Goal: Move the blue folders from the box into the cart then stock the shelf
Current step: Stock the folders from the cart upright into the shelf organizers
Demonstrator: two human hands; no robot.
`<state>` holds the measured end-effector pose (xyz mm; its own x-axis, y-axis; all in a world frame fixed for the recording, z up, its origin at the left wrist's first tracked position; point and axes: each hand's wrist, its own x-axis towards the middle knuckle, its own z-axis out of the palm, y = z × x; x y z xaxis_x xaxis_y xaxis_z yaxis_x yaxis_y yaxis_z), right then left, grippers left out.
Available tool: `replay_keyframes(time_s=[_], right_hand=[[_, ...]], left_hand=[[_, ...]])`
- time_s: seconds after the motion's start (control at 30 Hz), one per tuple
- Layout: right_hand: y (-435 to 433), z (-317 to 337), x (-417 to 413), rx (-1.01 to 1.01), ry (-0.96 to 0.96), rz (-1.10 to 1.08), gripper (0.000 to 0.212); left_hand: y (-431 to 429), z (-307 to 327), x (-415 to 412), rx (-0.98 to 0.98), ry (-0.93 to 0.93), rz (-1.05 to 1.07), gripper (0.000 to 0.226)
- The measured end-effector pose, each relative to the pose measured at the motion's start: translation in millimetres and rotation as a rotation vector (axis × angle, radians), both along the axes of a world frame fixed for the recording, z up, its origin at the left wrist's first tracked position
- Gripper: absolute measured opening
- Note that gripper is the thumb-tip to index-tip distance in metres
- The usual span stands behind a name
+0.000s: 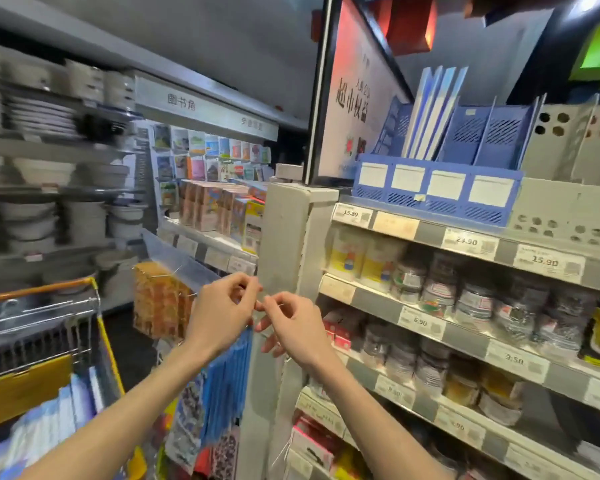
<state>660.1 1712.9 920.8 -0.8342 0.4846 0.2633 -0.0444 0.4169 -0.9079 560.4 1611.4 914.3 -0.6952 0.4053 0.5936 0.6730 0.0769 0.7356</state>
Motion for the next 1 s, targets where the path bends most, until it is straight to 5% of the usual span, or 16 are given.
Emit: replay_keyframes(time_s=[0.47, 0.8, 1.0], right_hand=[[-154, -194, -176, -0.079, -0.412, 0.282, 0.022], [-219, -301, -298, -0.108, -0.689, 0.231, 0.022], [-224, -363, -335, -0.177, -0.822, 0.175, 0.016]], left_hand=[[-203, -223, -154, -0.461, -0.301, 0.295, 0.026], [-291, -334, -267, -0.734, -0.474, 0.22, 0.006], [-309, -382, -297, -0.82, -0.557, 0.173, 0.018]])
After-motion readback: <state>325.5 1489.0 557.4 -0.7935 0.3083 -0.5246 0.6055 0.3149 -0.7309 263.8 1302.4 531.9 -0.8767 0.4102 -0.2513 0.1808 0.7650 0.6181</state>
